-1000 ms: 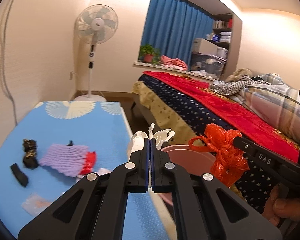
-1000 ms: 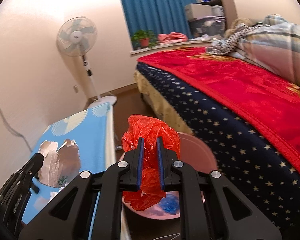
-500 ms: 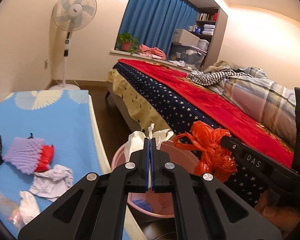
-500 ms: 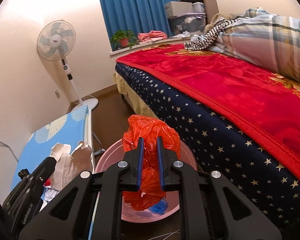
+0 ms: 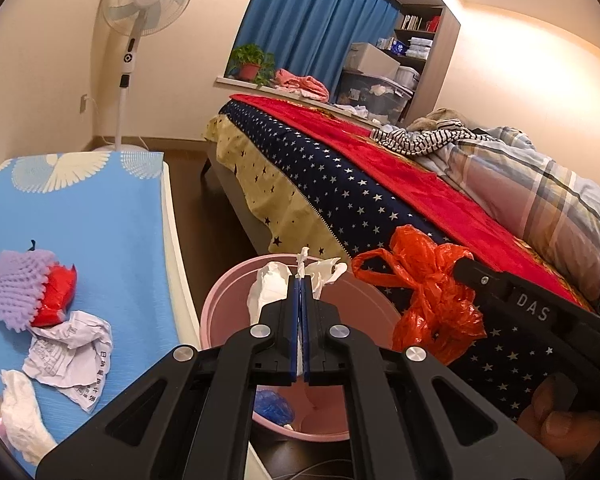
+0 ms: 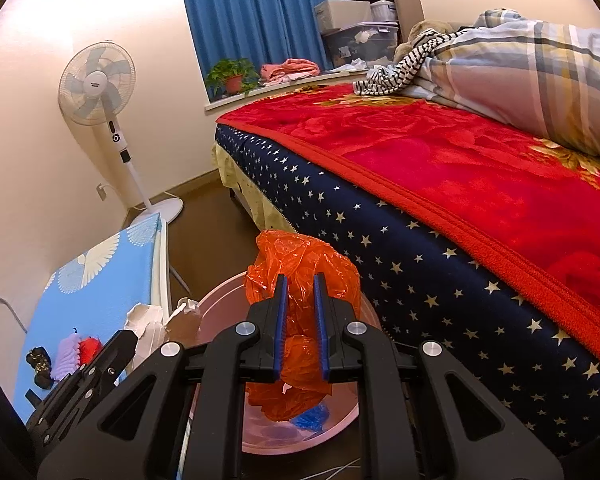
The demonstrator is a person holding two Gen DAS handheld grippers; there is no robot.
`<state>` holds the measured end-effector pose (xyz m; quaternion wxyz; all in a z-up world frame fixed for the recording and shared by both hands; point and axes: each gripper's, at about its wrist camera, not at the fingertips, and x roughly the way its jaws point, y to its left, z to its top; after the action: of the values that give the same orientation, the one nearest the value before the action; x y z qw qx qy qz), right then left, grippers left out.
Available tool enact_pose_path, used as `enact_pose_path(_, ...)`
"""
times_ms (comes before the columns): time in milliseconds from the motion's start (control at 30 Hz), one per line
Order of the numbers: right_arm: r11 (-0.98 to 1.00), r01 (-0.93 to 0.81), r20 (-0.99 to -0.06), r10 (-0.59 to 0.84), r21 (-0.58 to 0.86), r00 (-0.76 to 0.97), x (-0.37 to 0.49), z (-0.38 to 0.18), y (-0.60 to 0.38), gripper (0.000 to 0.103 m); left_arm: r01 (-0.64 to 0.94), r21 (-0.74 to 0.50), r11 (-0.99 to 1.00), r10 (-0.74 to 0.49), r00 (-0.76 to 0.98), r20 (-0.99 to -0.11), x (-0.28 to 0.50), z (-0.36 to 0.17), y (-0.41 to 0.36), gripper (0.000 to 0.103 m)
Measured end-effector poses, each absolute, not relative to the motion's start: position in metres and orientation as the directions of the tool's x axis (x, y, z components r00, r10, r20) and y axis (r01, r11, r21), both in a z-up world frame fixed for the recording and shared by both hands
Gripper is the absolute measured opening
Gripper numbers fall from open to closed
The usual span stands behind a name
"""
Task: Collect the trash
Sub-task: 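Open both tools to drop the red bag and tissue into the wastebasket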
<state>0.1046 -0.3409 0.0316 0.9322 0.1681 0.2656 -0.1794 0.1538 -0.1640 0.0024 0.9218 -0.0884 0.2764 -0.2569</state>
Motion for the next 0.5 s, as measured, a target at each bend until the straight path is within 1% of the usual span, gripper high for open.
enact_pose_path(133,0.879,0.425,-0.561,-0.245,0.215,0.791,0.105,0.03,-0.343,0.014,0.43,-0.312,0.847,-0.531,0.705,-0.47,0.156,0.001,-0.167,0.001)
enact_pose_path(233,0.872,0.446,-0.571,-0.265,0.203,0.777,0.105,0.029,-0.346,0.021,0.427,-0.324,0.844,-0.535,0.688,-0.49,0.16,-0.003,-0.168,0.002)
enact_pose_path(267,0.869,0.452,-0.571,-0.269,0.204,0.775,0.105,0.028,-0.347,0.029,0.421,-0.346,0.838,-0.545,0.676,-0.496,0.162,-0.006,-0.166,0.007)
enact_pose_path(300,0.866,0.456,-0.572,-0.271,0.207,0.774,0.104,0.028,-0.348,0.034,0.414,-0.371,0.831,-0.555,0.664,-0.502,0.165,-0.008,-0.163,0.017)
enact_pose_path(333,0.861,0.465,-0.575,-0.277,0.207,0.77,0.104,0.028,-0.349,0.042,0.405,-0.386,0.828,-0.558,0.658,-0.506,0.167,-0.011,-0.161,0.022)
enact_pose_path(367,0.86,0.467,-0.574,-0.281,0.205,0.769,0.103,0.028,-0.349,0.043,0.393,-0.394,0.831,-0.553,0.658,-0.51,0.168,-0.011,-0.157,0.025)
enact_pose_path(500,0.863,0.462,-0.57,-0.278,0.206,0.773,0.101,0.029,-0.347,0.043,0.38,-0.387,0.84,-0.538,0.676,-0.504,0.164,-0.009,-0.148,0.025)
